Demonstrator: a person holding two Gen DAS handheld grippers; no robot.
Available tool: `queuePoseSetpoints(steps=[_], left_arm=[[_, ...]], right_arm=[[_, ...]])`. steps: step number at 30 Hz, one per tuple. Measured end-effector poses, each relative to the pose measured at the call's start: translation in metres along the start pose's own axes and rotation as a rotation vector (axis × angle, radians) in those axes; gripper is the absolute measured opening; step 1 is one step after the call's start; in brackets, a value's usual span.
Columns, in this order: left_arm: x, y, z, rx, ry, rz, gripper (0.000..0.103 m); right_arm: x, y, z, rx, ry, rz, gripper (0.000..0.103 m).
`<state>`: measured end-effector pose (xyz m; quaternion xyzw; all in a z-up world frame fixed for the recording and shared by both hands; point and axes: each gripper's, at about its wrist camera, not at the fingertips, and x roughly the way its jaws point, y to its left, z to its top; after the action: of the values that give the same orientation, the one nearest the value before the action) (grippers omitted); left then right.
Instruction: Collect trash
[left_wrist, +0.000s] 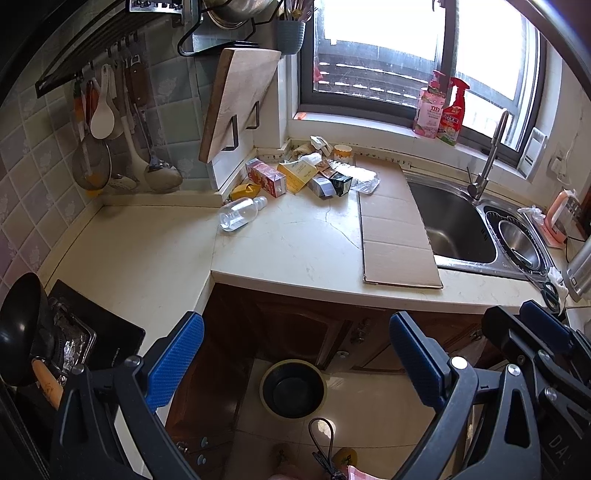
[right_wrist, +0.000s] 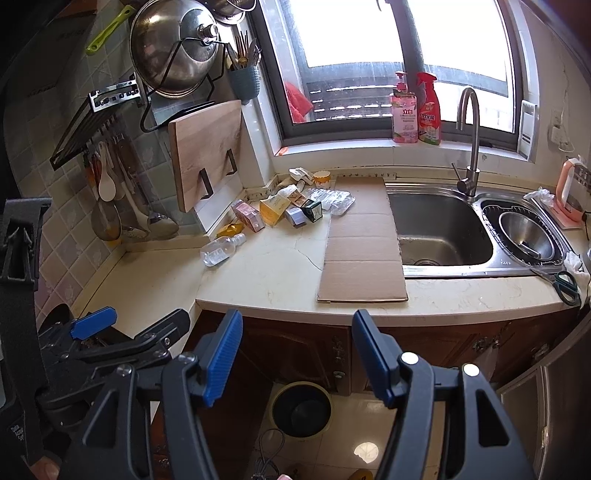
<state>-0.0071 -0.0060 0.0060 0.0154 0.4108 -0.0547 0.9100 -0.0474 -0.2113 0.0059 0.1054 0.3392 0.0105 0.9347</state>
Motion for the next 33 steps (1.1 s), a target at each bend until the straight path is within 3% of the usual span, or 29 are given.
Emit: queuePoseSetpoints(steps=[27,33], left_arm=[[0.003,0.008,0.009,0.037,-0.003,-0.002,0.1],[0.016,0.022,0.021,0.052,0.014,-0.056,0.1]], right_arm=[[0.002,0.009,0.004,0.027,-0.011,-0.033,0.063],[0.014,0.022,0.011,0.054,-0.008,-0.041,0.063]])
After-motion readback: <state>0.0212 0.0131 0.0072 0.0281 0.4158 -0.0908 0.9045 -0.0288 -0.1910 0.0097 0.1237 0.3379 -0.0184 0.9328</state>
